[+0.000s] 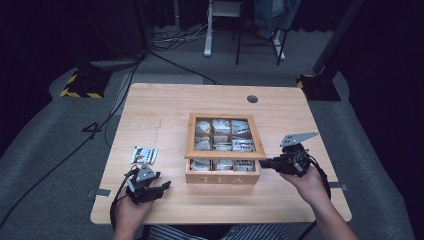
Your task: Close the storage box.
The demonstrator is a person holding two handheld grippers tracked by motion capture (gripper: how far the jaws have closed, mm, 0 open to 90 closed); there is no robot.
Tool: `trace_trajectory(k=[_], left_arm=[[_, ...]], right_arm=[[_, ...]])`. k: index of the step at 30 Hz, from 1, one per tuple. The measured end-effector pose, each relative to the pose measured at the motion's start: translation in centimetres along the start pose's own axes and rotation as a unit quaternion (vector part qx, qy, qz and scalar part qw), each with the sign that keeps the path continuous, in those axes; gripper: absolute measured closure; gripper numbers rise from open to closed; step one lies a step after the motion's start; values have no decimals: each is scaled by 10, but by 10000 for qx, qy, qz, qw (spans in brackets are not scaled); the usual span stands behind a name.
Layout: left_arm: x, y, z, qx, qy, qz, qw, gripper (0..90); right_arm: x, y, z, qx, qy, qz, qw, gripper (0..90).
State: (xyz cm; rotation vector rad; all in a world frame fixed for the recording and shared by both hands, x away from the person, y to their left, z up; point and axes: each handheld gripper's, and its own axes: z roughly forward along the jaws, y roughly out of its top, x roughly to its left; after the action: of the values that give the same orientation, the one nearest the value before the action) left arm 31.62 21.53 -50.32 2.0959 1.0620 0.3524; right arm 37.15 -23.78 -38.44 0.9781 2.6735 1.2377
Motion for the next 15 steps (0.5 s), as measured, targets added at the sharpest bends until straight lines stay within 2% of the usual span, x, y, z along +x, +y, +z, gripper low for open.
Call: trace_trajectory(k=[8,15], left_arm=[[-1,0,0,27,34,36,10000,448],[-1,0,0,27,46,23,10000,447]], right_arm=[[2,-13,5,97,-82,-23,9999,900],[3,-21,13,294,-123,-23,9995,900]])
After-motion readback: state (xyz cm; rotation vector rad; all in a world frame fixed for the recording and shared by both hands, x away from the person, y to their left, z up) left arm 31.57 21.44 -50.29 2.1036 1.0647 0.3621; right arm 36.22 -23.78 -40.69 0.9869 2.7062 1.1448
